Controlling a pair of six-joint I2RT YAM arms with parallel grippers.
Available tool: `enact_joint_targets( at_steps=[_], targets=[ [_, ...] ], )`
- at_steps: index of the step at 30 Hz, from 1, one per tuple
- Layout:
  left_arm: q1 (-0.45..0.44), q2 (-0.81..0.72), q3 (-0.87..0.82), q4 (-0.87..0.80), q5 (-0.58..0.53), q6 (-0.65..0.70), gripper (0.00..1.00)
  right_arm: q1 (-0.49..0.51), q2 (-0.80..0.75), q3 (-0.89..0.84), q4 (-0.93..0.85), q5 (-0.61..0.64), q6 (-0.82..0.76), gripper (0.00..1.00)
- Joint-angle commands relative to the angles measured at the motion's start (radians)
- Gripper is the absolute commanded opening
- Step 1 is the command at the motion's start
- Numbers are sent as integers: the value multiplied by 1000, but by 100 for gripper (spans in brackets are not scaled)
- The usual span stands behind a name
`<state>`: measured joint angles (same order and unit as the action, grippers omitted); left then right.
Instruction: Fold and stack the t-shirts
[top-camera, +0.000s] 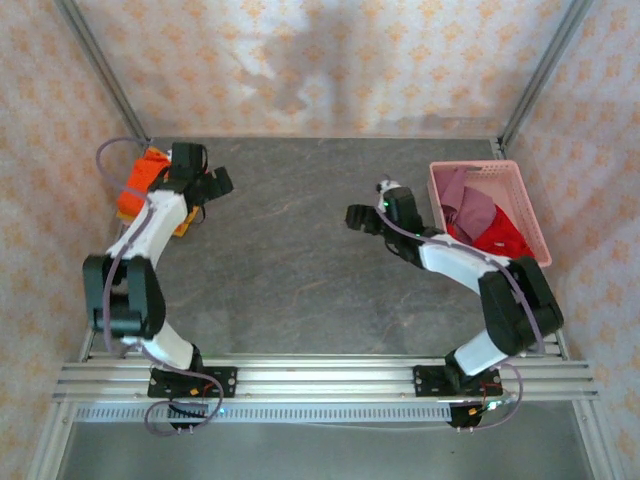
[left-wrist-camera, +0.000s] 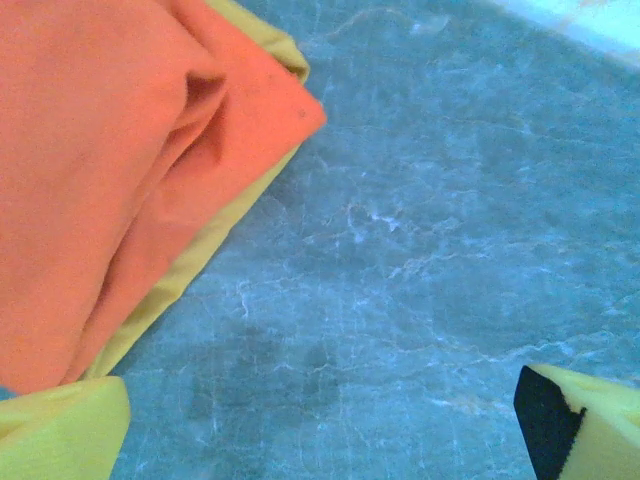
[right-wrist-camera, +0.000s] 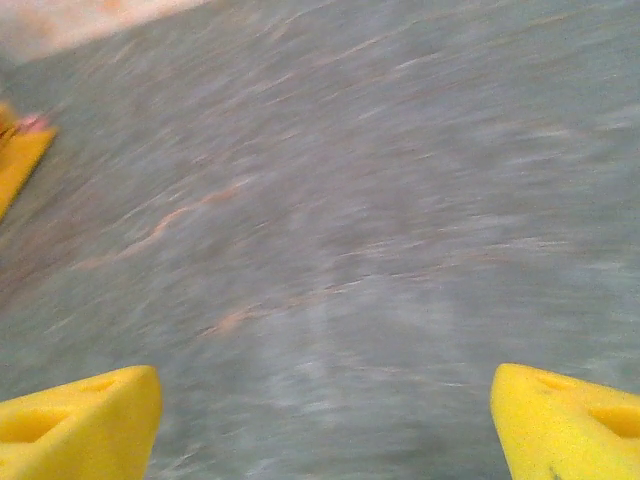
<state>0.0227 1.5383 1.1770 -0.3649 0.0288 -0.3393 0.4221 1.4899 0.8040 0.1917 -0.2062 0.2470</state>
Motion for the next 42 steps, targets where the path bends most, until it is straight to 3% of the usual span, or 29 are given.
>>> enact_joint_targets(
  at_steps=[1, 8, 10, 14, 21, 24, 29, 33, 42],
  targets=[
    [-27, -124, -204, 249, -41, 48, 100, -53, -111, -92, 81, 234, -1, 88],
    [-70, -334, -576, 586, -57, 179, 100, -150, -272, -285, 198, 525, -192, 99],
    [-90, -336, -655, 701, -75, 275, 100, -193, -300, -326, 228, 531, -205, 100],
    [-92, -301, -704, 787, -106, 297, 100, -242, -311, -427, 445, 586, -312, 100],
    [-92, -263, -742, 936, -84, 394, 100, -314, -133, -495, 677, 470, -318, 100],
    [-88, -233, -714, 904, -46, 406, 100, -335, -79, -490, 723, 398, -310, 100],
    [-89, -147, -765, 1049, -43, 410, 100, -339, 59, -498, 862, 347, -329, 99],
    [-85, -63, -740, 1076, -60, 399, 100, -341, 53, -459, 770, 341, -325, 99],
    [-61, -46, -732, 1071, -87, 358, 100, -358, 59, -416, 695, 354, -298, 100]
  ],
)
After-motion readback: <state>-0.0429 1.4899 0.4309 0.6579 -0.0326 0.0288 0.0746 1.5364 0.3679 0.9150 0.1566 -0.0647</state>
